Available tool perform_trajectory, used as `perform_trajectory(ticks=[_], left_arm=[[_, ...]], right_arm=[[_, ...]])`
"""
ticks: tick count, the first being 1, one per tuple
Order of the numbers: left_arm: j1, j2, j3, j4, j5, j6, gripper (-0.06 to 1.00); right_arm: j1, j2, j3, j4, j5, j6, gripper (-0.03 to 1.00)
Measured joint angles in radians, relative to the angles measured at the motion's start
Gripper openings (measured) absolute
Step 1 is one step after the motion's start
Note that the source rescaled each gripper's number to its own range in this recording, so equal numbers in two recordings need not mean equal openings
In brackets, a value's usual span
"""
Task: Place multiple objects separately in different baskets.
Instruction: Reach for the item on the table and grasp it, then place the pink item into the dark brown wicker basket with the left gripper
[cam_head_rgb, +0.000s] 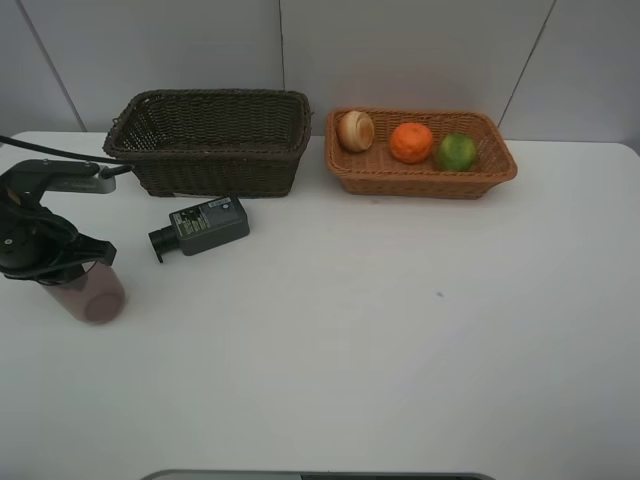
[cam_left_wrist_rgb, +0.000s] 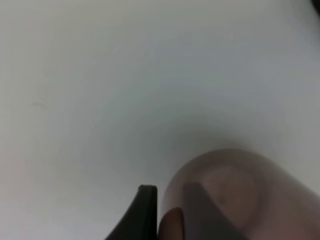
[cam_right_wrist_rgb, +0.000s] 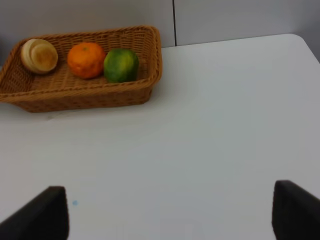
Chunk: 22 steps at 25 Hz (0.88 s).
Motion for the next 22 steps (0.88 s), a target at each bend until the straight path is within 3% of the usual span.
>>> perform_trajectory(ticks=[22], left_arm=[[0.000,-0.061,0.000,0.000,0.002,0.000,0.01]], right_arm=[[0.000,0.000,0.000,0.000,0.000,0.000,0.76]])
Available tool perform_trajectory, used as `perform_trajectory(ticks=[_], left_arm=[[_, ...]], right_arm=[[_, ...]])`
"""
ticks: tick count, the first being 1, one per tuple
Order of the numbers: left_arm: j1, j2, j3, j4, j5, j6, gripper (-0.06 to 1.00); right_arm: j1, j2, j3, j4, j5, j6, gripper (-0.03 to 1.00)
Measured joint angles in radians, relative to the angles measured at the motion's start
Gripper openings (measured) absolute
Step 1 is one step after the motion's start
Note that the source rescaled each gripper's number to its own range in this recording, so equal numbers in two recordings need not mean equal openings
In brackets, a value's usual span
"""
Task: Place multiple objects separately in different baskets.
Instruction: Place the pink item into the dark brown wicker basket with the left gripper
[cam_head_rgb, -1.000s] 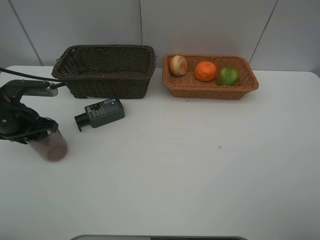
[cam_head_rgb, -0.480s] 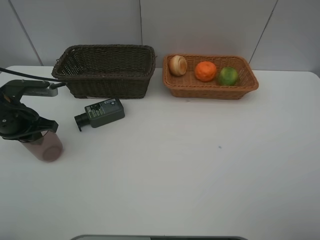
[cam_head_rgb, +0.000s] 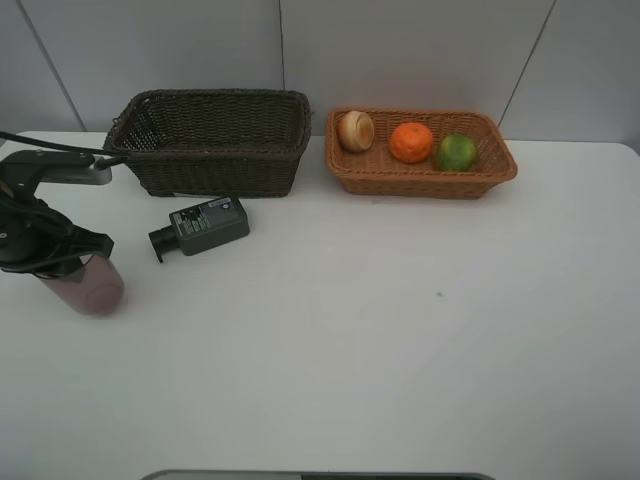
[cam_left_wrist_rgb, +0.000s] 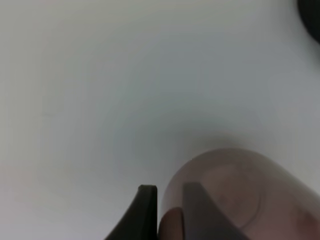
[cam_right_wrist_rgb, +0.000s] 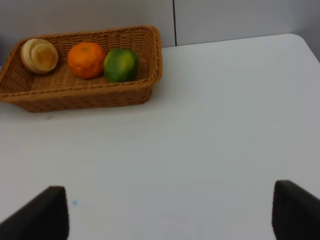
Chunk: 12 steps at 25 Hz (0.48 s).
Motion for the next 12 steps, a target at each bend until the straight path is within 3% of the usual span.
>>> perform_trajectory(ticks=[8,12], left_arm=[[0.000,-0.189,-0.002,0.001,0.072,-0.005,0.01],[0.000,-0.198,-0.083,0.001,0.141,-0.031,0.01]], right_arm=[[0.000,0.000,0.000,0.000,0.000,0.000,0.76],[0.000,0.000,0.000,0.000,0.000,0.000,0.76]])
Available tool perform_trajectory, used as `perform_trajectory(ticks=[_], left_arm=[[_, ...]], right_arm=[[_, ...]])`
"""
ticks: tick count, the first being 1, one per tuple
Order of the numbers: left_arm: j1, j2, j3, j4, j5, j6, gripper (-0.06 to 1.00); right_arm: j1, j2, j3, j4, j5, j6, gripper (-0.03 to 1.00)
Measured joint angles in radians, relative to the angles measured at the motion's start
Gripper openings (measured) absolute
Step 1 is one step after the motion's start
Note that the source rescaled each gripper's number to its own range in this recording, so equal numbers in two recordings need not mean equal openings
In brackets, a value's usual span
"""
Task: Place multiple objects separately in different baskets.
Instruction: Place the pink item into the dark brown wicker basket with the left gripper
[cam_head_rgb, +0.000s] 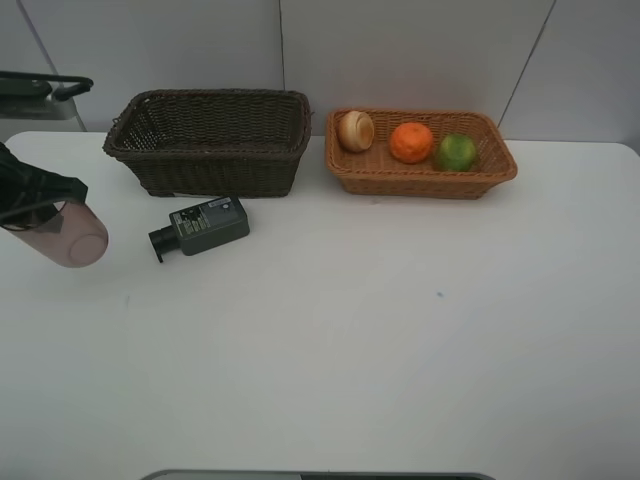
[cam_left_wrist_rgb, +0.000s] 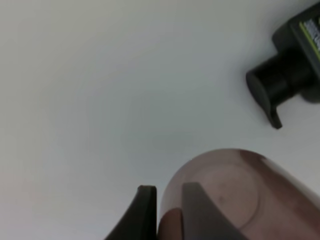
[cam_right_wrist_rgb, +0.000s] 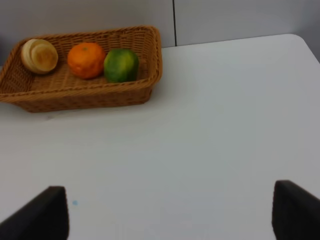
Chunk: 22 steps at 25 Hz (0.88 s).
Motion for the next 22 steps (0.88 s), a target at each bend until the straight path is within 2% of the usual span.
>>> perform_trajectory(ticks=[6,11,17,22], left_arm=[[-0.024,0.062,-0.260,0.002,0.112,-0.010,0.01],[-0.075,0.216,-0.503,0.009,0.185,-0.010,0.01],[-0.174,0.407,-0.744,0.088,0.215,-0.010,0.01],[-0.213,0.545,-0.893,0.123,0.207,-0.009,0.01]], right_arm=[[0.000,0.000,0.000,0.000,0.000,0.000,0.76],[0.000,0.000,0.000,0.000,0.000,0.000,0.76],[0.000,0.000,0.000,0.000,0.000,0.000,0.76],[0.000,0.000,0.000,0.000,0.000,0.000,0.76]])
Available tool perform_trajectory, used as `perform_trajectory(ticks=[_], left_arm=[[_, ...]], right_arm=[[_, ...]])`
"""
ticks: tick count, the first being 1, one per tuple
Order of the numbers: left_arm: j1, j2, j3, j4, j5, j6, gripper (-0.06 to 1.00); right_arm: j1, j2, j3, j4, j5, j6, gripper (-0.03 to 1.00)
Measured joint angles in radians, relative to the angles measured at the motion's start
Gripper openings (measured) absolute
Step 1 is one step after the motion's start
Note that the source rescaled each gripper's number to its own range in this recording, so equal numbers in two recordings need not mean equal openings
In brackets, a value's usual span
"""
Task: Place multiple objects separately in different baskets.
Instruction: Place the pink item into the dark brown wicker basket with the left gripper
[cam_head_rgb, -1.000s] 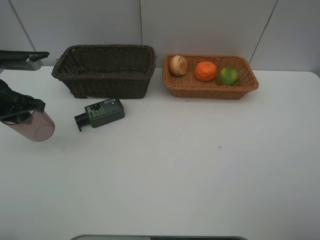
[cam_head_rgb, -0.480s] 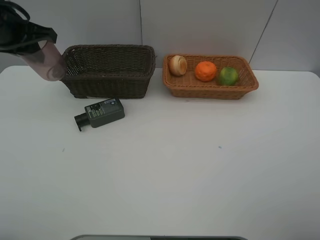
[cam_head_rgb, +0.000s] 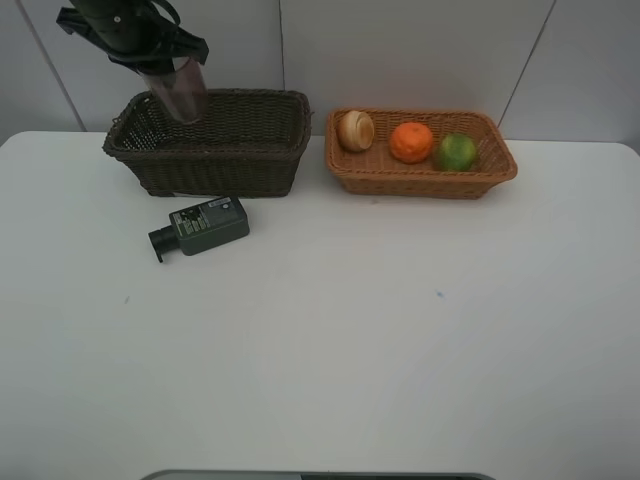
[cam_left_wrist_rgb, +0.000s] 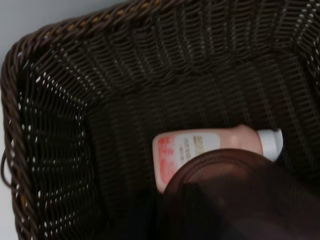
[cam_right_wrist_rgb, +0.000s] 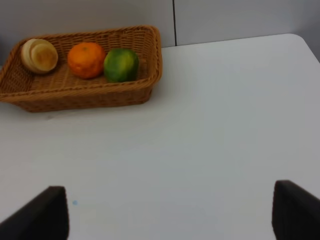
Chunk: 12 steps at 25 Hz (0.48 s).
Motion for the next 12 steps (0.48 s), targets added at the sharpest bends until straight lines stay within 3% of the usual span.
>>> perform_trajectory(ticks=[12], left_arm=[[-0.082,0.184,-0.036,-0.015,-0.276,0.006,0.01]], right_arm=[[0.000,0.000,0.000,0.000,0.000,0.000,0.76]])
